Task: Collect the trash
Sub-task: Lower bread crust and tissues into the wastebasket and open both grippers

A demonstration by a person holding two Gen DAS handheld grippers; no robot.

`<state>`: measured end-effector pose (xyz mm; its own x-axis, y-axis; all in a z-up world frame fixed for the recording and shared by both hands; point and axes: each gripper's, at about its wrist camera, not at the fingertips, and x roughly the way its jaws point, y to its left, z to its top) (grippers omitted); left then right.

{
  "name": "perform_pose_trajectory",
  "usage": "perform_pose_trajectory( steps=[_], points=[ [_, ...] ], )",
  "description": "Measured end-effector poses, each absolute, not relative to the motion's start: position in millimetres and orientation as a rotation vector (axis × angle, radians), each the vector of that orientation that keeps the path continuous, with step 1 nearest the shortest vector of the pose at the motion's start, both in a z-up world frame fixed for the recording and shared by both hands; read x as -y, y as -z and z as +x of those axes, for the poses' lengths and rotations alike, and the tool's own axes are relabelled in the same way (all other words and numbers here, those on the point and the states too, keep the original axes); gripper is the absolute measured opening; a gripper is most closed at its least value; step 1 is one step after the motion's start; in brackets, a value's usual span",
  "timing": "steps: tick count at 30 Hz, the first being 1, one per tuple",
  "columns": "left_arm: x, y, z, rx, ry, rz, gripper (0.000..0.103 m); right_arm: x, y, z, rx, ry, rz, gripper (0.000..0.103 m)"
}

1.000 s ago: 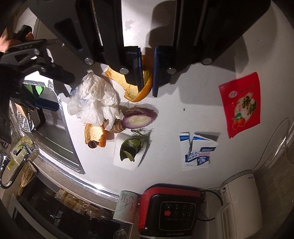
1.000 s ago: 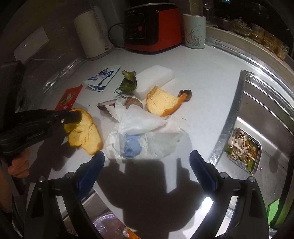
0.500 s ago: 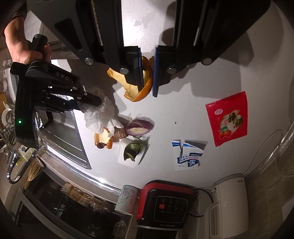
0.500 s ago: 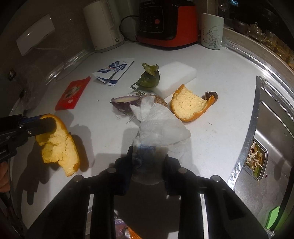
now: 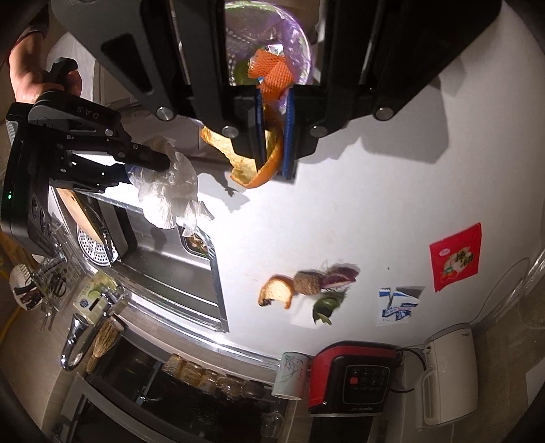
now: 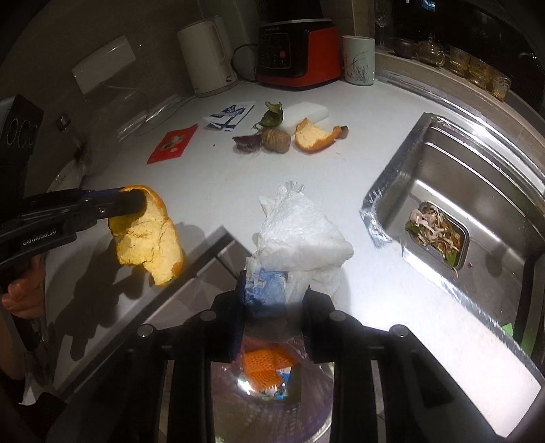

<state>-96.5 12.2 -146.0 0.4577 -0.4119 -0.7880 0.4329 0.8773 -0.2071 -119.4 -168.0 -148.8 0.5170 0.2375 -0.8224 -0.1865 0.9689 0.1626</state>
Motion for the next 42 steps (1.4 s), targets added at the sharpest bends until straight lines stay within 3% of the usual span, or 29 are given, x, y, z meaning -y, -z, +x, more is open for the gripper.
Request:
perform_pose_trajectory(
  steps=[9, 18, 20, 21, 22, 24, 25, 33, 37, 42],
  points=[
    [37, 220, -184, -1.102, 0.499, 0.097, 0.01, 194, 161, -189, -1.031, -0.258, 0.053, 0.028],
    [58, 323, -202, -1.266, 0.415, 0.142, 0.01, 203, 168, -225, -1.053, -0.263, 0.031, 0.028],
    [59, 332, -202, -1.277, 0.401, 0.146, 0.012, 202, 169, -228, -1.056, -0.267, 0.023, 0.028],
    [60, 334, -199, -1.284, 0.392, 0.148, 0.018, 202, 169, -230, -1.056, -0.269, 0.021, 0.028],
    [60, 334, -198, -1.29, 0.387, 0.148, 0.036, 202, 169, -231, -1.056, -0.273, 0.02, 0.028],
    [59, 329, -200, -1.259, 0.377, 0.143, 0.056, 201, 170, -232, -1.056, -0.276, 0.017, 0.028],
    [59, 325, -201, -1.236, 0.375, 0.144, 0.061, 200, 170, -232, -1.057, -0.279, 0.017, 0.028],
    [50, 283, -201, -1.192, 0.399, 0.111, 0.063, 197, 177, -223, -1.069, -0.297, 0.013, 0.029],
    [39, 237, -201, -1.096, 0.386, 0.098, 0.076, 190, 196, -220, -1.102, -0.336, 0.019, 0.03],
    [24, 193, -184, -1.018, 0.354, 0.088, 0.078, 167, 236, -217, -1.174, -0.398, 0.026, 0.03]
  ],
)
